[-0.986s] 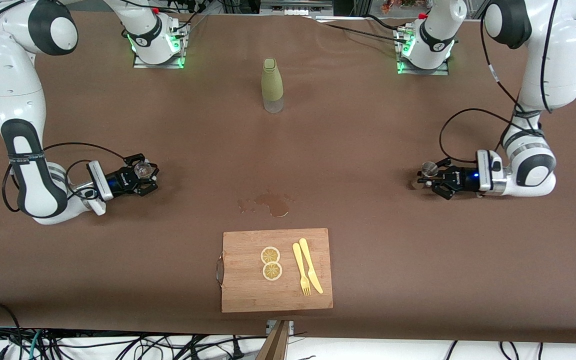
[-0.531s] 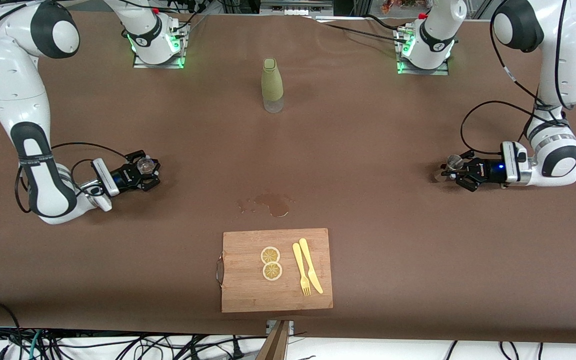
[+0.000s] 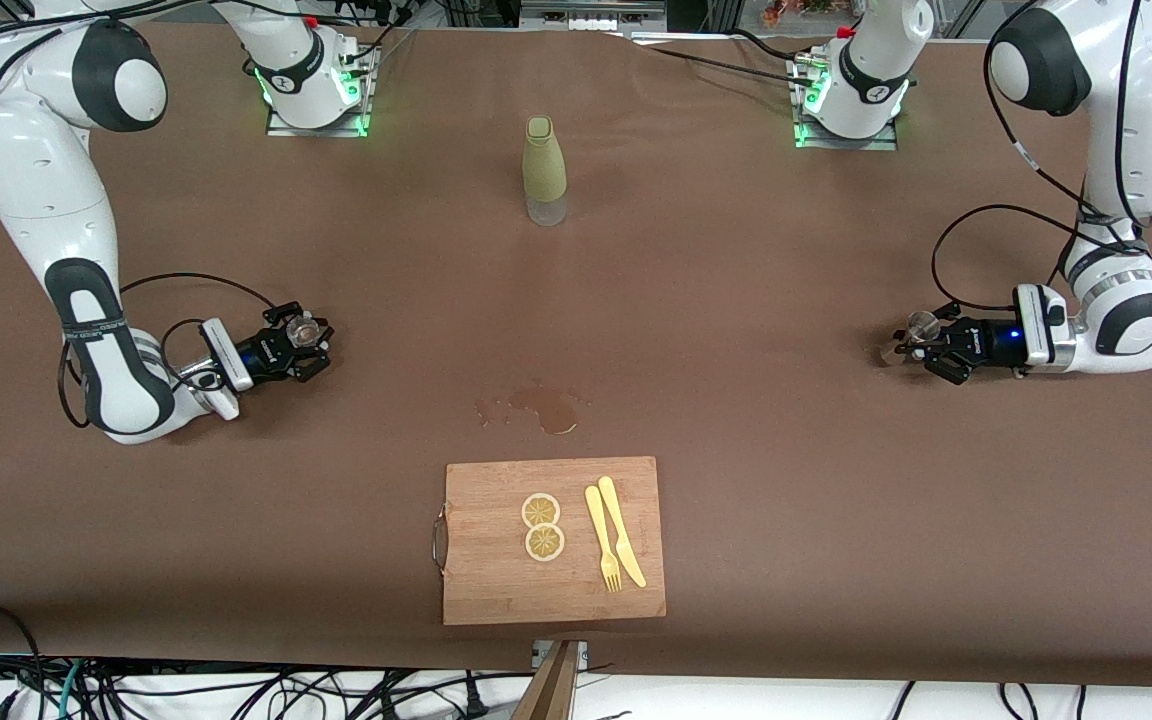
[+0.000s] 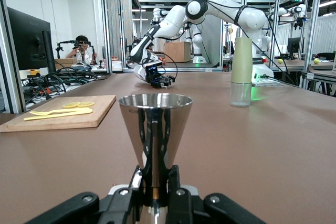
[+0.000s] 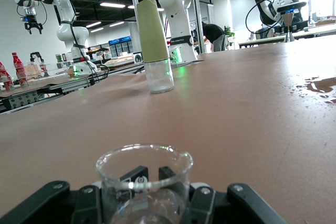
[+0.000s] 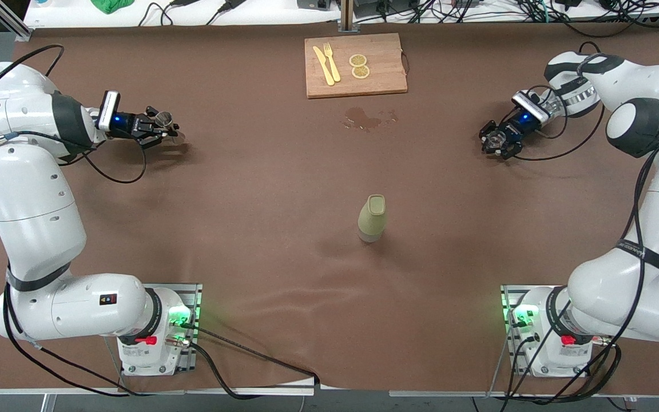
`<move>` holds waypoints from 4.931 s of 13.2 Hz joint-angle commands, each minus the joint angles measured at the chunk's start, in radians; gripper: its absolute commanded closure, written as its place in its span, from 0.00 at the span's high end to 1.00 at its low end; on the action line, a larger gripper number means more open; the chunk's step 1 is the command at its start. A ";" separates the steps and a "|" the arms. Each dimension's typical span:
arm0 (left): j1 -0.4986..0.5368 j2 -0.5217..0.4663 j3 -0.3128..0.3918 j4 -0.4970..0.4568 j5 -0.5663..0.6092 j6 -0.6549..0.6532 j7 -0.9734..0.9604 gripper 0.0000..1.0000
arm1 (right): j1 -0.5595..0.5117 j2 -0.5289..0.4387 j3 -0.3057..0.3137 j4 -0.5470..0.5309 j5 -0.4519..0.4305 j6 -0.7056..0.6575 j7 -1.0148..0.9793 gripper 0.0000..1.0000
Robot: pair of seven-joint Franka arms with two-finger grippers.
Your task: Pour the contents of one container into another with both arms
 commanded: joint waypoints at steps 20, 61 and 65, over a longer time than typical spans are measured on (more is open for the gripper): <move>0.012 0.145 0.006 0.085 0.028 -0.008 0.245 1.00 | 0.014 -0.358 -0.133 0.126 -0.163 -0.173 0.817 1.00; -0.167 -0.613 -0.447 0.557 1.259 0.058 -2.705 1.00 | 0.339 -1.081 -0.216 -0.220 -0.729 0.223 2.438 1.00; -0.166 -0.611 -0.462 0.571 1.258 0.091 -2.707 1.00 | 0.347 -1.082 -0.205 -0.216 -0.733 0.269 2.444 1.00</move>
